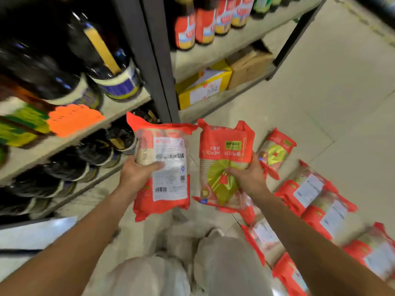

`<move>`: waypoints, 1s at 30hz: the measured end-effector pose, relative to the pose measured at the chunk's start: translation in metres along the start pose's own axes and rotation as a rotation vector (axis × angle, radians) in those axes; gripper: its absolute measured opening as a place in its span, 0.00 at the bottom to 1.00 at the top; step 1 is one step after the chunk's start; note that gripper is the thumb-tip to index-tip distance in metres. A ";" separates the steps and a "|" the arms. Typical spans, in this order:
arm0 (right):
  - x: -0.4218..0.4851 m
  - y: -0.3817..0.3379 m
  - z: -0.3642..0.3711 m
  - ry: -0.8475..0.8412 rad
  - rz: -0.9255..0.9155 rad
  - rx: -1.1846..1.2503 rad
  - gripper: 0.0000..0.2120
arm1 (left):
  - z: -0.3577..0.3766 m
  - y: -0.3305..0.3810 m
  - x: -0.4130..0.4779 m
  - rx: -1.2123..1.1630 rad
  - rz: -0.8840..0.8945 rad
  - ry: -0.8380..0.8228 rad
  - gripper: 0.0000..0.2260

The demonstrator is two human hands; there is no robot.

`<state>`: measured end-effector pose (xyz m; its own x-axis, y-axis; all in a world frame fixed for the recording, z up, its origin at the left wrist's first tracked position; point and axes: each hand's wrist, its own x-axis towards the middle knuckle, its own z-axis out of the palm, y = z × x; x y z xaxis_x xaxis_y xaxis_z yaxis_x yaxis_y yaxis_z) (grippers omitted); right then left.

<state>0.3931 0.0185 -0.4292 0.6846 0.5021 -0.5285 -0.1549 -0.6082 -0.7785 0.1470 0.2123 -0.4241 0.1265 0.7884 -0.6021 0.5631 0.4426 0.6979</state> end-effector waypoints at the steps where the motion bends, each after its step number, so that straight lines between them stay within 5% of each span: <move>1: -0.030 -0.037 -0.013 -0.001 -0.028 0.003 0.39 | -0.023 0.030 -0.032 0.000 0.030 0.011 0.35; 7: -0.202 -0.222 -0.080 -0.003 -0.226 0.095 0.34 | -0.167 0.165 -0.211 -0.104 0.190 0.016 0.37; 13: -0.347 -0.321 -0.104 -0.060 -0.479 0.120 0.28 | -0.277 0.235 -0.377 -0.216 0.414 0.156 0.21; 18: -0.442 -0.337 -0.089 -0.252 -0.569 0.196 0.37 | -0.351 0.200 -0.494 -0.299 0.469 0.323 0.16; 30: -0.650 -0.290 0.039 -0.739 -0.569 0.171 0.28 | -0.513 0.003 -0.692 -0.399 0.302 0.675 0.25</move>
<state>-0.0345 -0.1078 0.1272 0.0742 0.9933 -0.0891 -0.0796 -0.0831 -0.9934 -0.3583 -0.1128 0.1934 -0.3618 0.9275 -0.0942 0.2362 0.1890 0.9531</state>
